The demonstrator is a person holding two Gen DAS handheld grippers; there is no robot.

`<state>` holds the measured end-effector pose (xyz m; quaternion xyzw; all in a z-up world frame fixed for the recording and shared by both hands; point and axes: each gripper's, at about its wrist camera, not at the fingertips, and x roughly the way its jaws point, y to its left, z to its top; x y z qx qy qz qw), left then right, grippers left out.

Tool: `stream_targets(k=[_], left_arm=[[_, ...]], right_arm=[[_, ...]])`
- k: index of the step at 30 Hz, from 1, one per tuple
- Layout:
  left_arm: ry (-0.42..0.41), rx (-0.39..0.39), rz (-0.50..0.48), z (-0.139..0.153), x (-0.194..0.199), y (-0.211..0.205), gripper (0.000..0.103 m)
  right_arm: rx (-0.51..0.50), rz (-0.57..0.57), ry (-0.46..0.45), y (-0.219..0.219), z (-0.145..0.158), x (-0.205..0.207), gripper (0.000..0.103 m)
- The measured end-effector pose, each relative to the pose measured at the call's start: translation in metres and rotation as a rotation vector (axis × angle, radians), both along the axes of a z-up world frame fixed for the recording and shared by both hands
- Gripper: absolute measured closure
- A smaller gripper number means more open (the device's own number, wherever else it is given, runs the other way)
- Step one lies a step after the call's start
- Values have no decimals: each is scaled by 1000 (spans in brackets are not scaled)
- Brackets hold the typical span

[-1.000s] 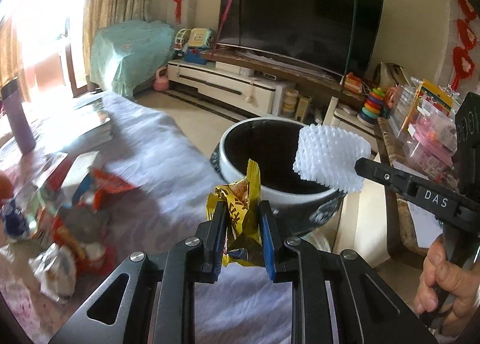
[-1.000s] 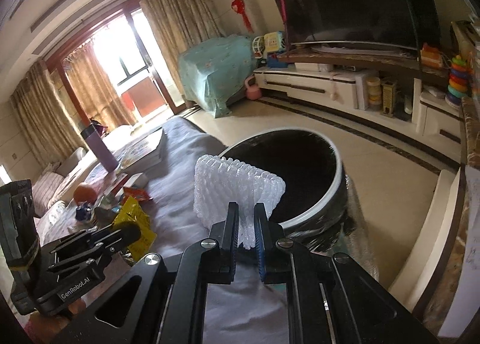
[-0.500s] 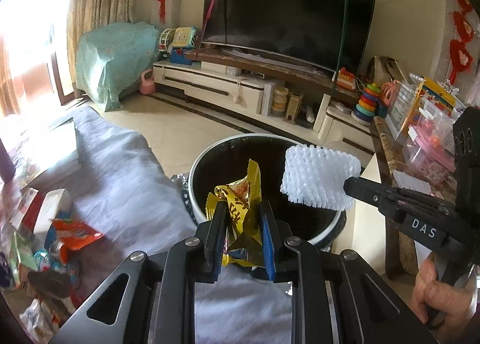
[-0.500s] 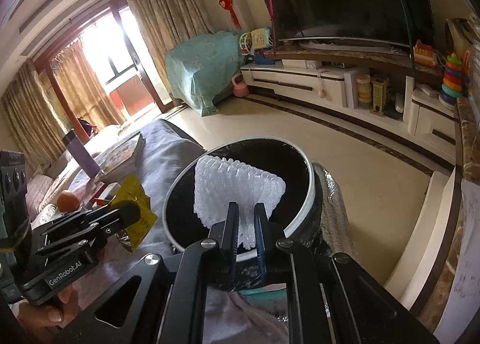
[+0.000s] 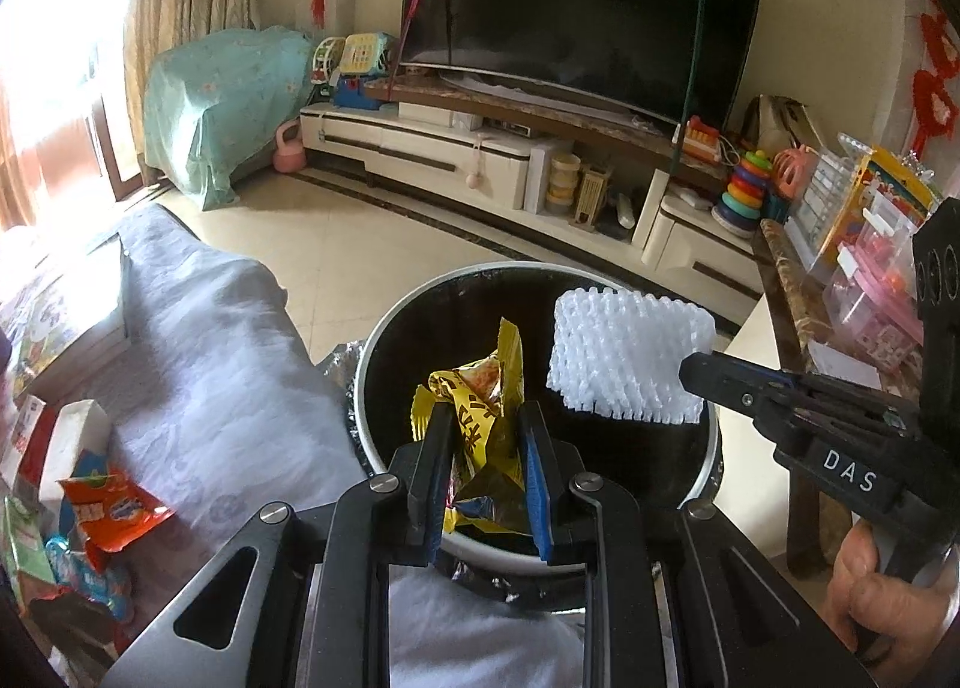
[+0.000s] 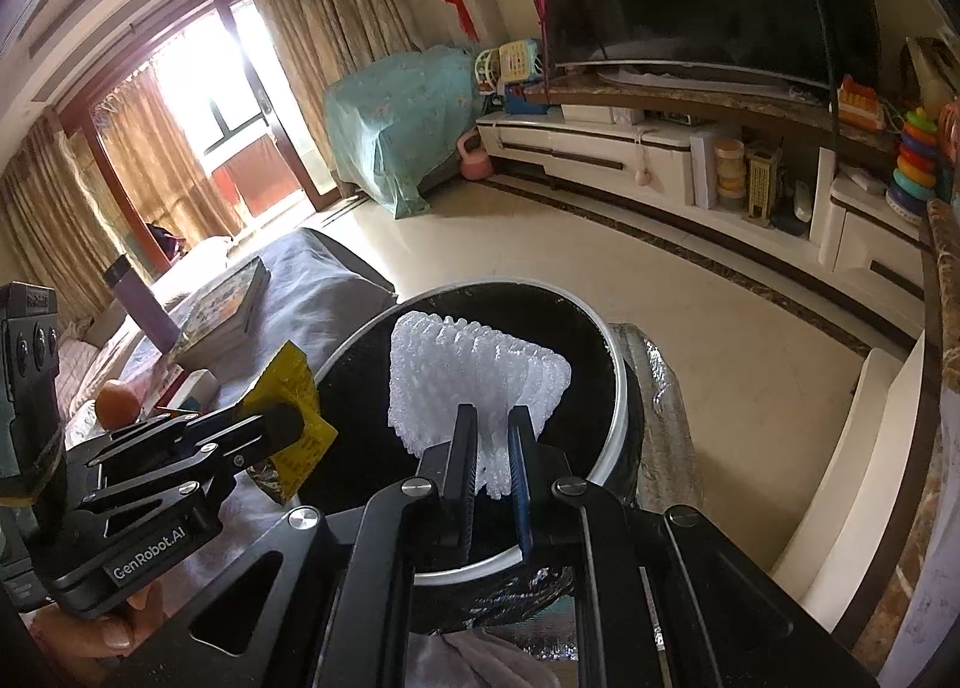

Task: Collect trash
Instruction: 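Carry both items over the trash bin and open both grippers to drop them, then move both open grippers back over the table clutter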

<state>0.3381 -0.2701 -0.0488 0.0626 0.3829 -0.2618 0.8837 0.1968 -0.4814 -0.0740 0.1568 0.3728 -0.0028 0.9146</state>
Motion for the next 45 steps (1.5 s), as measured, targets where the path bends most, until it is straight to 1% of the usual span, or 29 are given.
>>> stream_targets(k=[1,3,4,5,6,7,8,10,11,12,14,15,16,17,19,22,25,28,37,45], left_arm=[[4,0,-1,-1,1,-1,80],[0,1,5,-2,4,-3,71],[-6,4,7,-2,5,-4,68],[-11,7,8,-2,5,-5,62],[-14,9,8,-2,2,-6,59],[-20,13,11,-2,0,-8,57],[-27,17,15,-2,-3,-8,54],[-33,19,24,-3,-8,-5,47],[-33,17,28,-4,-11,-4,45],[-31,15,33,-4,-14,-1,45],[-22,0,45,-5,-23,6,43],[-16,-12,51,-6,-27,10,40],[-12,-25,58,-6,-32,15,39],[-11,-38,62,-5,-38,20,39],[-17,-55,69,-5,-52,31,38],[-33,-61,85,-6,-71,47,35],[-33,-78,106,-9,-93,63,34],[-25,-91,130,-12,-113,80,34],[-22,-117,210,-8,-161,129,34],[-16,-129,304,-8,-200,171,34]], right_arm=[[-1,-2,4,-1,-1,1,92],[1,-4,9,-3,-2,2,89],[0,-6,11,-2,-2,3,88],[4,-7,13,-4,-3,4,88],[9,-8,15,-4,-3,5,85],[18,-9,16,-7,-3,7,78],[27,-11,15,-8,-3,7,74],[40,-11,5,-10,-2,6,58],[46,-10,-2,-10,-1,5,55],[48,-10,-7,-9,1,3,51],[52,-8,-13,-6,2,0,50],[57,-3,-19,-4,3,-3,47],[60,0,-25,-2,4,-6,42],[60,2,-29,1,5,-7,40],[60,7,-42,7,8,-12,30],[65,12,-60,19,10,-22,20],[76,19,-75,29,12,-30,15],[85,28,-88,40,13,-38,13],[113,78,-84,78,9,-55,11],[131,156,-61,117,0,-61,10]])
